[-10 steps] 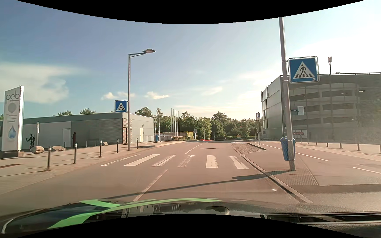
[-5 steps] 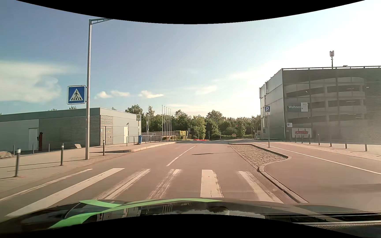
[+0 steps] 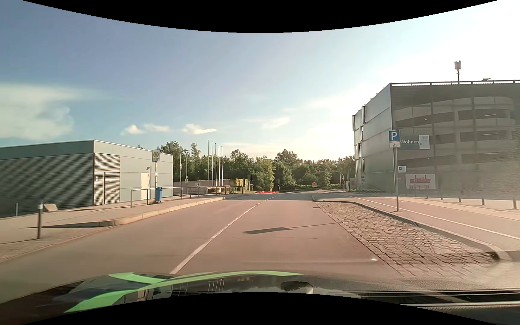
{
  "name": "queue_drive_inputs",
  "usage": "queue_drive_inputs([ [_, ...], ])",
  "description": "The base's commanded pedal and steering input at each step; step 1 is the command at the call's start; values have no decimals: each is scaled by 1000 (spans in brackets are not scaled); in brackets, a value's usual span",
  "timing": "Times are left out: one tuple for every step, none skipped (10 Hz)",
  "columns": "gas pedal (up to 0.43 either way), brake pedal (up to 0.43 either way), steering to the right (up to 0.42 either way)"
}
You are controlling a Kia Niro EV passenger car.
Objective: Follow the waypoints while adhering to traffic rules and regulations
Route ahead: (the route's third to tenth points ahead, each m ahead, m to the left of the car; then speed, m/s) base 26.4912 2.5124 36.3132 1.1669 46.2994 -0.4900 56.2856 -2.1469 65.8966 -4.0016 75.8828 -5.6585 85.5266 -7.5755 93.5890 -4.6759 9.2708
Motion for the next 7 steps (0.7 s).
queue_drive_inputs([
  [130,0,15],
  [130,0,15],
  [118,0,15],
  [110,0,15],
  [110,0,14],
  [110,0,15],
  [110,0,14],
])
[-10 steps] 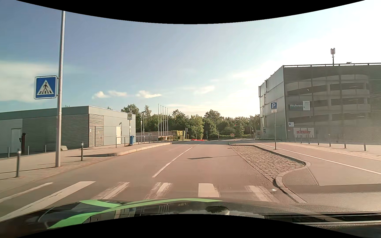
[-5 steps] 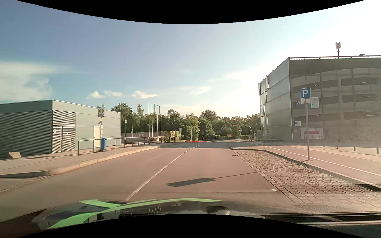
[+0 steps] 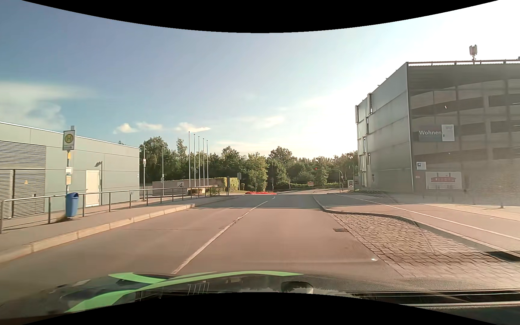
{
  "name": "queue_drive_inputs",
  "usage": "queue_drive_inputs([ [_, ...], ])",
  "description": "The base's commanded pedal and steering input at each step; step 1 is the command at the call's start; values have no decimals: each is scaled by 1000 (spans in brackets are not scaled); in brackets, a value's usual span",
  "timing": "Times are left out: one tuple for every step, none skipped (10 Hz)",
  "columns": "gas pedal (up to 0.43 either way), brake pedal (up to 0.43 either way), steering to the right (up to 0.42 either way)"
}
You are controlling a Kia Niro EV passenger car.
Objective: Follow the waypoints while adhering to traffic rules and regulations
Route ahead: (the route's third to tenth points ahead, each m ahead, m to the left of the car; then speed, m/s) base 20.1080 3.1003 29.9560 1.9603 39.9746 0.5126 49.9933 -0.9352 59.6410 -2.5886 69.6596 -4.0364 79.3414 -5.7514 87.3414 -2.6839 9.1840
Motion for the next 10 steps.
queue_drive_inputs([
  [98,0,14],
  [79,0,13],
  [79,0,12],
  [67,0,12],
  [59,0,11],
  [28,0,7],
  [28,0,4],
  [28,0,4],
  [28,0,4],
  [0,0,4],
])
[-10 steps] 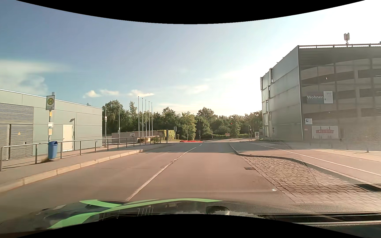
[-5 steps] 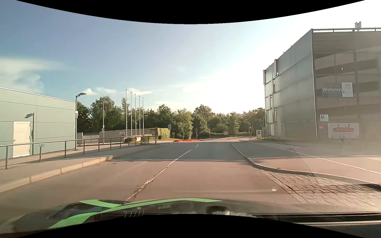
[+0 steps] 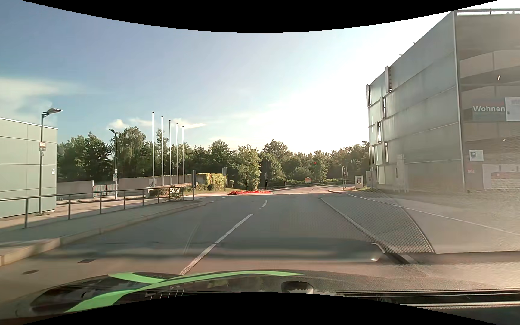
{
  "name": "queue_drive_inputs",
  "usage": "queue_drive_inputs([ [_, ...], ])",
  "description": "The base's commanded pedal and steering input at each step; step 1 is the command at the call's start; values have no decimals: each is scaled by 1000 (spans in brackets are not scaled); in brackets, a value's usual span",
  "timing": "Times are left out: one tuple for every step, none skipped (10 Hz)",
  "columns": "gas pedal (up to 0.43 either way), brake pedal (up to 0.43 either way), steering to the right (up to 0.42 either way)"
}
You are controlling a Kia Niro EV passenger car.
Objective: Follow the waypoints while adhering to traffic rules and regulations
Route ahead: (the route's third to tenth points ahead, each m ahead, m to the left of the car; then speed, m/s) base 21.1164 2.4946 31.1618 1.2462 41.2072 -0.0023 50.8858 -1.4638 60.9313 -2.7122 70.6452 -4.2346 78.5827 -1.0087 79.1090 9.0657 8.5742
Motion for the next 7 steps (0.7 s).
queue_drive_inputs([
  [0,0,4],
  [0,0,4],
  [0,0,4],
  [0,0,4],
  [0,0,4],
  [0,0,4],
  [0,0,4],
])
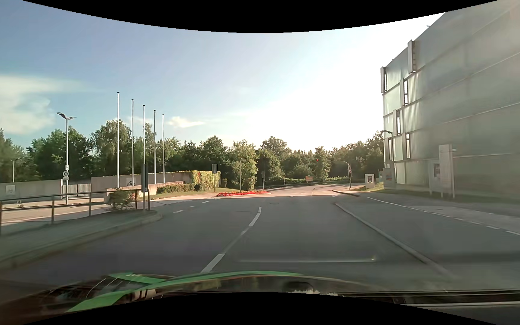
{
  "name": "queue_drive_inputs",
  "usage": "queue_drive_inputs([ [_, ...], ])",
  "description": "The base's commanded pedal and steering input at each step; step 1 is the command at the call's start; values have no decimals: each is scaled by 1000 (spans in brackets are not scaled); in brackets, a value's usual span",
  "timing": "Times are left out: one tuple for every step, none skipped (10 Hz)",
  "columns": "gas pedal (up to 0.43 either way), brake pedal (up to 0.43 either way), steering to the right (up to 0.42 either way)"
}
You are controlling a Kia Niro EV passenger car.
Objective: Follow the waypoints while adhering to traffic rules and regulations
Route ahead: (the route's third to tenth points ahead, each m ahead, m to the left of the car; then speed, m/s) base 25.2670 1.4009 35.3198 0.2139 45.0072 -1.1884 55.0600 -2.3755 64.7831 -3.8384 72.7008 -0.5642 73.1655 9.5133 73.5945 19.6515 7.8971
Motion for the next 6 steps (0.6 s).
queue_drive_inputs([
  [0,0,4],
  [0,0,4],
  [0,0,4],
  [0,0,5],
  [0,0,6],
  [0,0,10],
])
